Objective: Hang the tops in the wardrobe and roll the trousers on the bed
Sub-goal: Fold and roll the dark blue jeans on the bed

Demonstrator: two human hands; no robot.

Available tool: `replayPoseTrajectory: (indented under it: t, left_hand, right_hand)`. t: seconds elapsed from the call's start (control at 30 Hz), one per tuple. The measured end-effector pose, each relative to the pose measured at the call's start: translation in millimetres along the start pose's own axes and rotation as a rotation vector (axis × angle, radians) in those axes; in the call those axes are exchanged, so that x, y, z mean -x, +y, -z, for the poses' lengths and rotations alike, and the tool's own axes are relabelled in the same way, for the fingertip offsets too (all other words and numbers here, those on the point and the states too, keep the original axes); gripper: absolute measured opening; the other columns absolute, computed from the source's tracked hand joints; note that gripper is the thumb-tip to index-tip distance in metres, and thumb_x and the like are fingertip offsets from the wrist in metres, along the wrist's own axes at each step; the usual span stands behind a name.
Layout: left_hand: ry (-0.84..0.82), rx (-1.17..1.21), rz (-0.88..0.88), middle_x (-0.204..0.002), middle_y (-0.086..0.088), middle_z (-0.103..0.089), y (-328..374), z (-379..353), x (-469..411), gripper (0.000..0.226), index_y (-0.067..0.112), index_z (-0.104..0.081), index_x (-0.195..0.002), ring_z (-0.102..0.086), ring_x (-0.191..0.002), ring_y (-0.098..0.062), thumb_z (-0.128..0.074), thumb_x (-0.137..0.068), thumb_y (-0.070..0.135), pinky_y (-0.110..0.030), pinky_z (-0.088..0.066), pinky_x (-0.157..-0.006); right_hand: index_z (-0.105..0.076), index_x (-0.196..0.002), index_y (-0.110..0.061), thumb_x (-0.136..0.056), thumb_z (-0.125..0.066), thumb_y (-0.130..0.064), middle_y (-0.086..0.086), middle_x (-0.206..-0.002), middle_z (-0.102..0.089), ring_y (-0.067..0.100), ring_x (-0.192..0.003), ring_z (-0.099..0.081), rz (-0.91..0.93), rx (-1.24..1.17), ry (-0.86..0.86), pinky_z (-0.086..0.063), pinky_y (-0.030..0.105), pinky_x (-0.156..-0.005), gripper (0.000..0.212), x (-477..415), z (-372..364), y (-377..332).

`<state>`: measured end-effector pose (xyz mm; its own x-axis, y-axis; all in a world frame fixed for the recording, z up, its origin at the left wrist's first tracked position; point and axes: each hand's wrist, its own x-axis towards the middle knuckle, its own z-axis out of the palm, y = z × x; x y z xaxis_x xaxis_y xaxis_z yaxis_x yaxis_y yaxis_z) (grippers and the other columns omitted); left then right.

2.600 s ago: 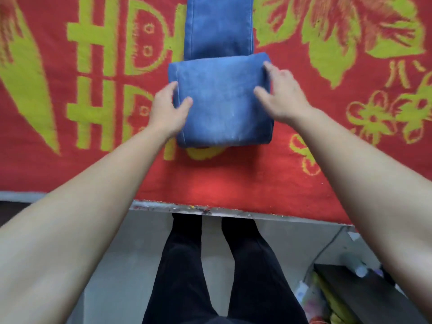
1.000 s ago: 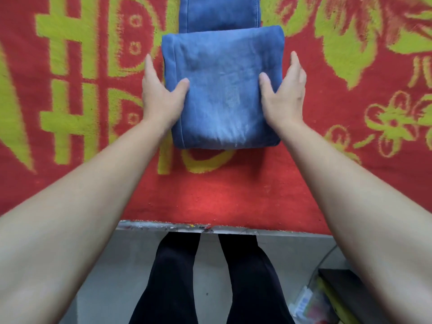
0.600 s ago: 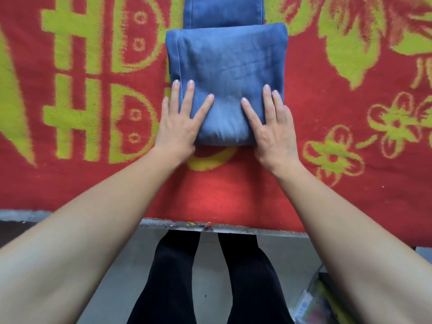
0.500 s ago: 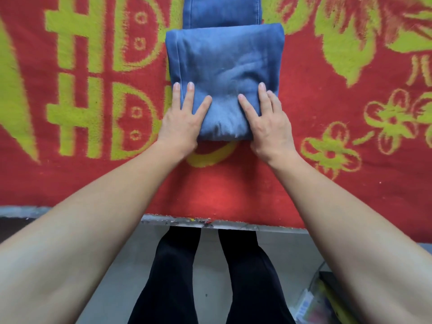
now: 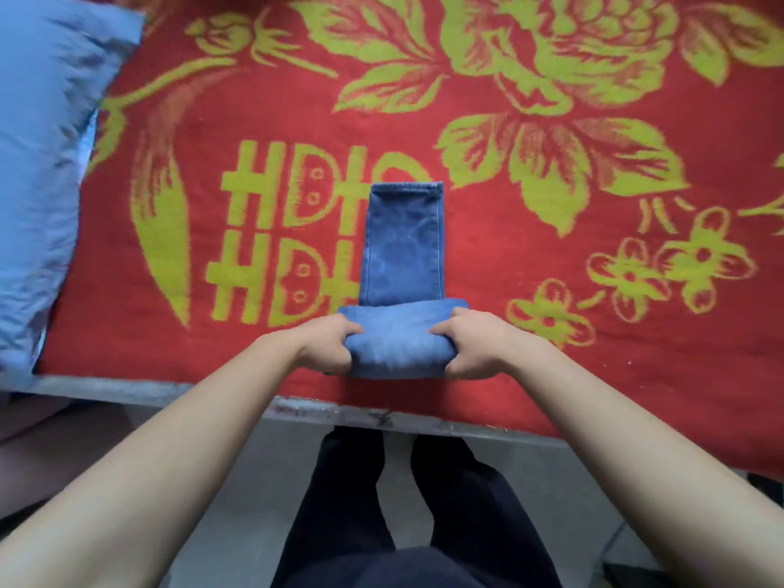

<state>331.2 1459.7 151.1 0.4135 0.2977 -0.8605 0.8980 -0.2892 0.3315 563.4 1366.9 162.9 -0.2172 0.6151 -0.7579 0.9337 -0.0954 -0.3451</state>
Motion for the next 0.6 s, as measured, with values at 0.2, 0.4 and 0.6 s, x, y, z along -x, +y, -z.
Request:
replayPoseTrajectory:
  t: [0.2, 0.4, 0.6]
  left_hand:
    - [0.039, 0.491, 0.030, -0.078, -0.003, -0.063, -13, 57, -18, 0.044, 0.017, -0.069, -0.092, -0.056, -0.073, -0.018, -0.063, -0.049, 0.014, -0.034, -0.044, -0.067]
    - [0.616, 0.830, 0.171, -0.121, -0.004, -0.061, -31, 89, -121, 0.070, 0.018, -0.041, -0.142, -0.063, -0.099, -0.014, -0.067, -0.077, 0.025, -0.025, -0.051, -0.082]
    - [0.594, -0.069, -0.081, -0.165, -0.008, -0.002, -27, 48, -165, 0.065, 0.031, -0.028, -0.153, -0.003, -0.151, -0.031, -0.053, -0.094, 0.045, -0.047, -0.021, -0.119]
  right_hand:
    - [-0.059, -0.131, -0.034, -0.068, -0.076, -0.023, -0.017, -0.085, -0.058, 0.009, -0.076, -0.060, -0.060, -0.485, 0.025, -0.050, 0.019, -0.066, 0.066, -34, 46, 43]
    - [-0.044, -0.145, -0.024, -0.082, -0.075, -0.031, 0.003, -0.129, -0.061, 0.016, -0.108, -0.063, -0.314, -1.158, 0.500, -0.056, 0.035, -0.086, 0.070, -121, 58, 87]
    - [-0.028, -0.156, -0.019, -0.093, -0.048, -0.019, 0.021, -0.158, -0.025, 0.039, -0.140, -0.035, -0.253, -0.314, 0.774, -0.034, 0.045, -0.113, 0.066, -160, 33, 71]
